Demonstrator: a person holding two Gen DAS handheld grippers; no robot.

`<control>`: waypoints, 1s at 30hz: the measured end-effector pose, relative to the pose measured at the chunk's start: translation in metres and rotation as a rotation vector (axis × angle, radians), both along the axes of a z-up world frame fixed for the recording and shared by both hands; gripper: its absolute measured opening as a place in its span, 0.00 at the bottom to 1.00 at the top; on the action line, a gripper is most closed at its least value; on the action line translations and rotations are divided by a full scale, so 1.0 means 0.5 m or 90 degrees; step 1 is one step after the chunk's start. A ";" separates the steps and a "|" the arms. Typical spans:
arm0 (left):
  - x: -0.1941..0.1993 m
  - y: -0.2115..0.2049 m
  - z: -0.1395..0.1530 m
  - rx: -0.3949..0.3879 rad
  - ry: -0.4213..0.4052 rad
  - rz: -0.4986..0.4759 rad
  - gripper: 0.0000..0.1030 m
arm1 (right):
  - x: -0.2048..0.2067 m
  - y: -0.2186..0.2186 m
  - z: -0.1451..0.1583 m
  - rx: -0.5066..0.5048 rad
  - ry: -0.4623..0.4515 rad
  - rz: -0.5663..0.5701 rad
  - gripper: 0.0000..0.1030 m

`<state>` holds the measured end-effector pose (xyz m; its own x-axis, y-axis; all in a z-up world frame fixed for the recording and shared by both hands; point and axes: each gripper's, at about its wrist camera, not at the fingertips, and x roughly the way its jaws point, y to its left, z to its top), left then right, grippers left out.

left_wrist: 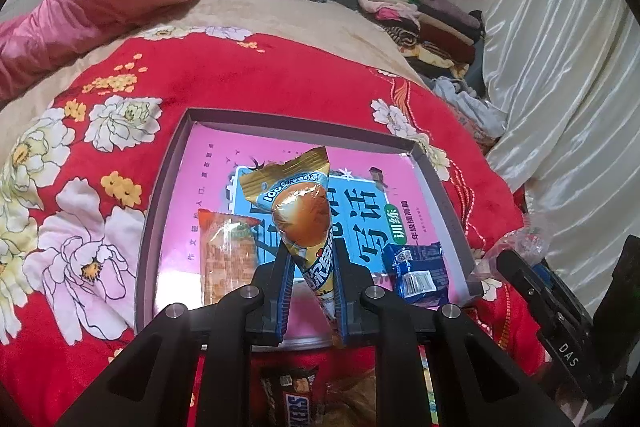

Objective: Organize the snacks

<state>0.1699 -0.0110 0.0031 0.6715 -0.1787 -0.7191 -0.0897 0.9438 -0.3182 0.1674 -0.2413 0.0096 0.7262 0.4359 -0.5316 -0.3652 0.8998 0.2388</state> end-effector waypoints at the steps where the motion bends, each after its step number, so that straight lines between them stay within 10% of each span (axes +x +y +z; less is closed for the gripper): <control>1: 0.002 0.002 -0.002 -0.005 0.000 -0.002 0.18 | 0.002 0.000 0.000 0.002 0.001 -0.002 0.39; 30: 0.028 -0.003 -0.059 0.018 0.036 -0.011 0.18 | 0.026 0.026 -0.059 -0.042 0.088 0.013 0.39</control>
